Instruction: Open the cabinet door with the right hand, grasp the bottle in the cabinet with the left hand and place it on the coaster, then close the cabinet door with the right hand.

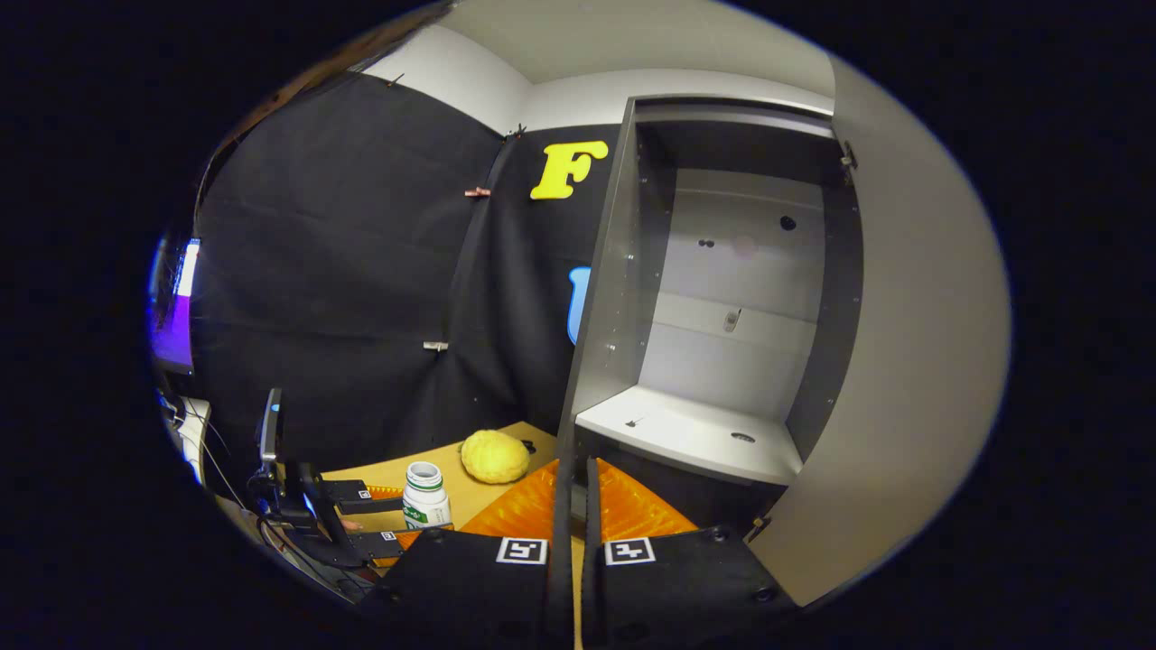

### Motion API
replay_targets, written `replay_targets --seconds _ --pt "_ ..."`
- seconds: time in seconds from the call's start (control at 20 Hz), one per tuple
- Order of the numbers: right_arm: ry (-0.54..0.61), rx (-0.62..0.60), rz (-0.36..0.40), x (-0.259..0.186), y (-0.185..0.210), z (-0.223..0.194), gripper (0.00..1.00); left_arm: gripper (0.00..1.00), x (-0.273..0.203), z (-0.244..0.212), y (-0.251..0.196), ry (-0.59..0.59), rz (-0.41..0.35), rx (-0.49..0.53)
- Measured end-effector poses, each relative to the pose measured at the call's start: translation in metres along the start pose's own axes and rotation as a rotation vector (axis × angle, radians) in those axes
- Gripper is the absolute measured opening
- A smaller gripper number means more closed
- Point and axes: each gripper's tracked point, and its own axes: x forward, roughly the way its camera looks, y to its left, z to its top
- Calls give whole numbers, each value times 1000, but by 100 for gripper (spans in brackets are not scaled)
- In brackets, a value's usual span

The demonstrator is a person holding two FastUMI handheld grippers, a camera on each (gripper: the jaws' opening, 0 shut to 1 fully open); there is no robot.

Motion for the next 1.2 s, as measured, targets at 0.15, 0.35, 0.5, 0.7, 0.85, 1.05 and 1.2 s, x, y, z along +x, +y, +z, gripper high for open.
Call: replay_targets --seconds 0.15,0.35,0.5,0.7,0.85,1.05,1.2 --pt "48 5 -1 5 12 -25 8 71 -4 -20 0 -12 9 24" --pt "106 -42 14 12 24 -49 9 72 -7 -47 4 12 8 2" --pt "116 -31 33 15 34 -58 8 72 -11 -55 0 -18 -14 -28" --pt "137 11 29 16 31 -68 9 72 -20 -69 -2 11 10 -12" --pt "153 68 28 16 31 -73 8 73 -26 -81 -12 -2 -20 -5" --pt "170 61 30 15 33 -76 8 75 -30 -86 -14 -34 -20 12" --pt "174 41 38 15 34 -78 8 93 -32 -81 -5 -46 19 1"
